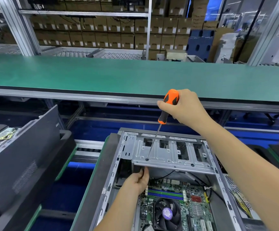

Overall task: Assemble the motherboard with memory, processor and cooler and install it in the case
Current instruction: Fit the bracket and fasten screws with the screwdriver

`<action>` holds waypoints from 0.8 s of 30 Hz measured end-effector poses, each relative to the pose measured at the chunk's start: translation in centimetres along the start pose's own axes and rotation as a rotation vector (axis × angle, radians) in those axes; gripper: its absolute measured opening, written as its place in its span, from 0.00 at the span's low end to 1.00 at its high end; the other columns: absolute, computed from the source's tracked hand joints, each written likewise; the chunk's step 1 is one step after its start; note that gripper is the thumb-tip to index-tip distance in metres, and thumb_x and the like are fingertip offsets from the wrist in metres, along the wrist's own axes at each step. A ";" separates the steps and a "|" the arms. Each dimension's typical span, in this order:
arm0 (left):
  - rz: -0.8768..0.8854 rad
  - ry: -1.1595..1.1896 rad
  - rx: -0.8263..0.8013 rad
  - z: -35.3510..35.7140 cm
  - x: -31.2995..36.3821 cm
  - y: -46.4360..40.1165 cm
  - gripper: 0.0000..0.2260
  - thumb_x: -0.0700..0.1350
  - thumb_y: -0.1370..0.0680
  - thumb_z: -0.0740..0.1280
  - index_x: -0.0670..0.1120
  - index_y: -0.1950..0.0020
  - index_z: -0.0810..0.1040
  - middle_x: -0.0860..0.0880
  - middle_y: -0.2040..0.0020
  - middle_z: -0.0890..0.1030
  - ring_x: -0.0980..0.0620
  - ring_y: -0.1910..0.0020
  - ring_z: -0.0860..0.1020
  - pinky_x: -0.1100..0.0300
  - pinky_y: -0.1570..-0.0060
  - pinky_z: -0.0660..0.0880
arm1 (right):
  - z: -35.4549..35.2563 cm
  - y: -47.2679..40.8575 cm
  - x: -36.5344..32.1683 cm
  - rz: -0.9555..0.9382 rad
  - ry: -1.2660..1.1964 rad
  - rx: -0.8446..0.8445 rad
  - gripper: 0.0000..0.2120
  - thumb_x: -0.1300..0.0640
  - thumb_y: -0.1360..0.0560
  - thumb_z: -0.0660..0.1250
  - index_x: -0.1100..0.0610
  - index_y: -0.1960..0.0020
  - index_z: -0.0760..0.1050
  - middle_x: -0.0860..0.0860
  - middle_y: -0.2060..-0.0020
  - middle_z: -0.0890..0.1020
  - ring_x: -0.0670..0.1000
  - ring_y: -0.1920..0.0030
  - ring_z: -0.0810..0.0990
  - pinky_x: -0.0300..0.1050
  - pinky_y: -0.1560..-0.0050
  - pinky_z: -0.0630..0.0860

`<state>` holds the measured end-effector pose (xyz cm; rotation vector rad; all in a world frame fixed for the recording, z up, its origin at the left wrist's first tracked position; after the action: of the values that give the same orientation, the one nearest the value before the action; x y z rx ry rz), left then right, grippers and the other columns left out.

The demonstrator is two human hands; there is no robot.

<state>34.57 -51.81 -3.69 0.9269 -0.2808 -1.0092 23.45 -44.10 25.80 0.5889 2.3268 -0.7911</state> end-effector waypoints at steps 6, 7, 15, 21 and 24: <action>-0.006 -0.026 0.001 0.5 -0.3 0.3 0.16 0.34 0.18 0.57 0.36 0.31 0.70 0.40 0.34 0.73 0.46 0.36 0.74 0.55 0.41 0.73 | -0.1 -0.2 0.2 0.014 0.007 -0.009 0.14 0.52 0.29 0.70 0.55 0.70 0.73 0.48 0.79 0.73 0.43 0.79 0.68 0.29 0.79 0.65; -0.007 -0.035 0.001 0.6 -0.4 0.5 0.15 0.34 0.18 0.58 0.36 0.31 0.70 0.40 0.34 0.73 0.46 0.36 0.74 0.54 0.42 0.74 | -0.1 -0.2 0.2 0.014 0.009 -0.011 0.13 0.52 0.28 0.70 0.57 0.69 0.74 0.49 0.79 0.74 0.43 0.79 0.68 0.29 0.79 0.65; -0.013 -0.038 0.019 1.1 -1.5 1.6 0.08 0.33 0.19 0.57 0.32 0.47 0.76 0.42 0.34 0.74 0.46 0.36 0.75 0.59 0.37 0.72 | -0.2 0.1 -0.6 -0.021 -0.028 -0.017 0.15 0.51 0.28 0.69 0.63 0.64 0.72 0.62 0.69 0.80 0.45 0.77 0.66 0.32 0.78 0.66; -0.082 -0.036 -0.010 1.3 -1.4 2.4 0.09 0.35 0.18 0.57 0.34 0.47 0.75 0.42 0.38 0.76 0.48 0.39 0.77 0.60 0.38 0.73 | 0.0 0.0 -1.3 -0.029 -0.003 -0.056 0.15 0.51 0.28 0.68 0.63 0.64 0.72 0.59 0.70 0.81 0.44 0.78 0.69 0.34 0.77 0.69; -0.119 -0.044 -0.083 1.6 -1.5 3.0 0.09 0.36 0.17 0.54 0.35 0.43 0.72 0.39 0.52 0.77 0.43 0.55 0.78 0.55 0.40 0.75 | -0.1 -0.1 -1.3 -0.022 -0.005 -0.038 0.15 0.52 0.27 0.69 0.61 0.65 0.72 0.54 0.76 0.75 0.43 0.82 0.68 0.31 0.79 0.66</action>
<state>34.63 -50.83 -0.15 0.8550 -0.2206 -1.1433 24.27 -44.33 26.75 0.5452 2.3417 -0.7555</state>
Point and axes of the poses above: each hand's wrist, its own y-axis away from the middle knuckle, its own z-axis out of the palm, x = y × z, the point moved 2 cm from there along -y, towards the middle knuckle
